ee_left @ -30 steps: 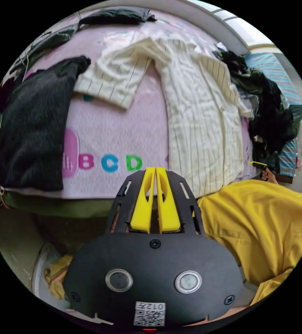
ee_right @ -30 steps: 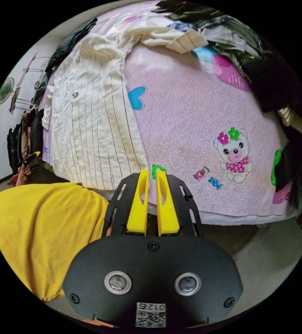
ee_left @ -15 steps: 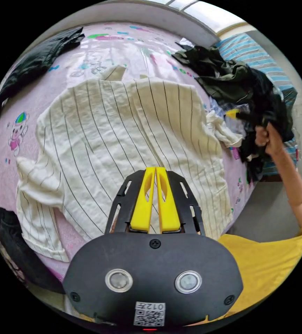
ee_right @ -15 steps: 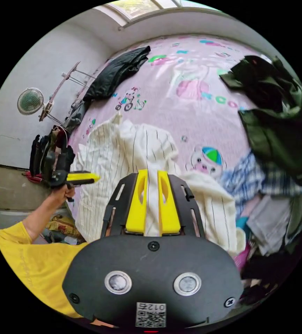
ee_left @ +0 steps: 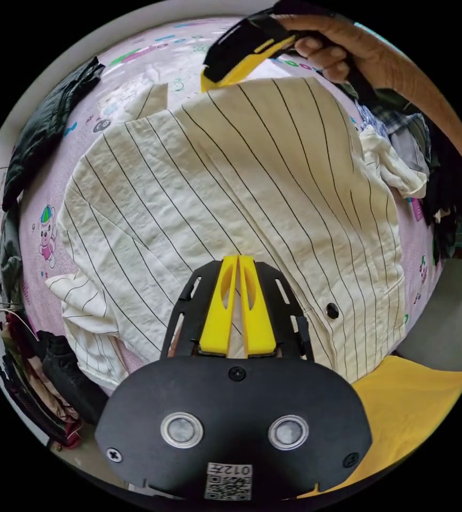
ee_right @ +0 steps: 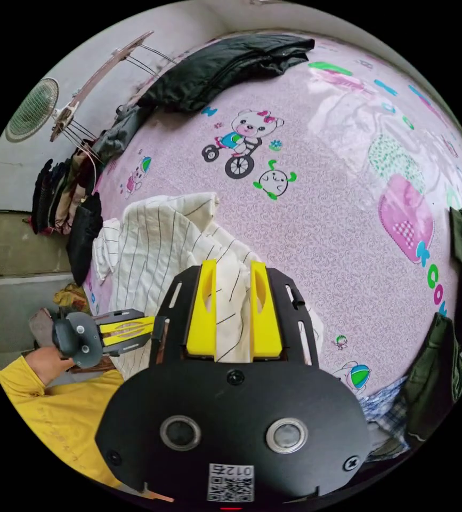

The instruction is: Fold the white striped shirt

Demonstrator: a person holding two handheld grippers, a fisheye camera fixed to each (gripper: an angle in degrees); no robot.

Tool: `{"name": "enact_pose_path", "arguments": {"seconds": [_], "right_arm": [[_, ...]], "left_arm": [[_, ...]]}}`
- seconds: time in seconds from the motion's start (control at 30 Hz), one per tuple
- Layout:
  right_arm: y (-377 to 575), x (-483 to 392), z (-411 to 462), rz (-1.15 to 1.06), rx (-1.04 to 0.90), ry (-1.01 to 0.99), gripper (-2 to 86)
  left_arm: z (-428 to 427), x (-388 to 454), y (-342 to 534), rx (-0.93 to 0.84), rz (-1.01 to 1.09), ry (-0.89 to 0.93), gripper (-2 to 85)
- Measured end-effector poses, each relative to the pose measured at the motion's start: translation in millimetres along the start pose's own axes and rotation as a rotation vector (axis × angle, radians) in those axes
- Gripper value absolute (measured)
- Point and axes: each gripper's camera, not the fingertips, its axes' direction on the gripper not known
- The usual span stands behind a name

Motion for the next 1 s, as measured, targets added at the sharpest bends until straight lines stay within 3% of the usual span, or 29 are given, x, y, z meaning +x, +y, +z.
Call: {"name": "enact_pose_path", "arguments": {"seconds": [0.1,0.23,0.43,0.6,0.67,0.87,1.0], "right_arm": [[19.0,-5.8,-0.2,0.002,-0.002,0.069,2.9],[67.0,-21.9,-17.4,-0.083,0.16,-0.019,0.9],[117.7,-53.6,-16.1,-0.13,0.23,0.039,0.4],[149.3,-65.6,-22.8,-0.127,0.293,0.06,0.3],[167.2,-66.4,-34.8,-0.098,0.379,0.07,0.3],[195.6,-65.8,-61.7,-0.028,0.487,0.052,0.3],[207.5,-79.8,-70.0,-0.099,0.466,0.05,0.3]], "left_arm": [[-45.0,-14.5,-6.2,0.153,-0.057,0.0,1.1],[-98.5,-48.7,-45.2,0.28,-0.139,-0.04,2.6],[-94.1,-49.4,-155.1,0.036,-0.017,-0.064,10.7],[-67.3,-16.4,-179.1,-0.148,0.099,-0.289,6.8],[-69.2,-13.0,-169.1,-0.139,0.103,-0.322,4.7],[-121.0,-34.7,-90.2,0.125,-0.01,-0.088,1.4],[-147.3,-53.5,-10.0,0.369,-0.023,0.114,0.9]]}}
